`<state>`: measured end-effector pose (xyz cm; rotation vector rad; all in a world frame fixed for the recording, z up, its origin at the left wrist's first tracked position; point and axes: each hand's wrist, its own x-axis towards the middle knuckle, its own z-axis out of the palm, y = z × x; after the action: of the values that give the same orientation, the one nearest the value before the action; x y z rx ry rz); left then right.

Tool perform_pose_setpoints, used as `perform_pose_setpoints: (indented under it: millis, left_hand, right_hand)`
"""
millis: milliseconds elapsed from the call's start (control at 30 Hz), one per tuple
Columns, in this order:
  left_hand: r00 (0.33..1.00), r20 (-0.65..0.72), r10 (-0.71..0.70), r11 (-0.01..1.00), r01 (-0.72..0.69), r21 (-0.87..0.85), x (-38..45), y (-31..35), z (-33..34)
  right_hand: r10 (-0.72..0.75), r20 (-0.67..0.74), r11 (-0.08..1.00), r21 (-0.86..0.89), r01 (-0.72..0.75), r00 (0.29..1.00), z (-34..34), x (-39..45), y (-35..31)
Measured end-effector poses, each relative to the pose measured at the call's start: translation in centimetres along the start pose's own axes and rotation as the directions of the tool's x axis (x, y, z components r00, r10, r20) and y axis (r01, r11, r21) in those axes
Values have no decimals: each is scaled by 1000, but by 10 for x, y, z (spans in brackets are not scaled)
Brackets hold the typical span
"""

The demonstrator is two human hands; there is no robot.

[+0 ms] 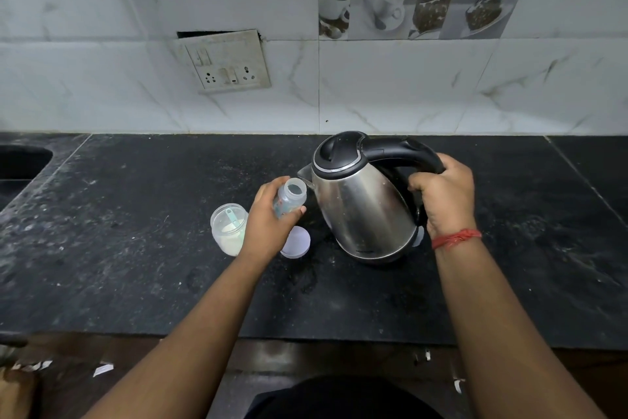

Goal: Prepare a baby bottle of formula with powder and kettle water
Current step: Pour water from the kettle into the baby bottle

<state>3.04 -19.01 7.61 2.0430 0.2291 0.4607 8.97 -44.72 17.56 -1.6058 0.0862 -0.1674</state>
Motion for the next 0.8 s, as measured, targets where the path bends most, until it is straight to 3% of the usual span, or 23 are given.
perform_pose_setpoints:
  millis: [533,800]
  left_hand:
    - [1000,-1,21,1000,-21,10,-18,4,-1]
    - [1000,13,11,1000,-12,27,-20,4,0]
  right_hand:
    - [-81,19,946,-312,83,997,-10,-3,0]
    - [-122,46,912,-388,131,991,-13,-8,-10]
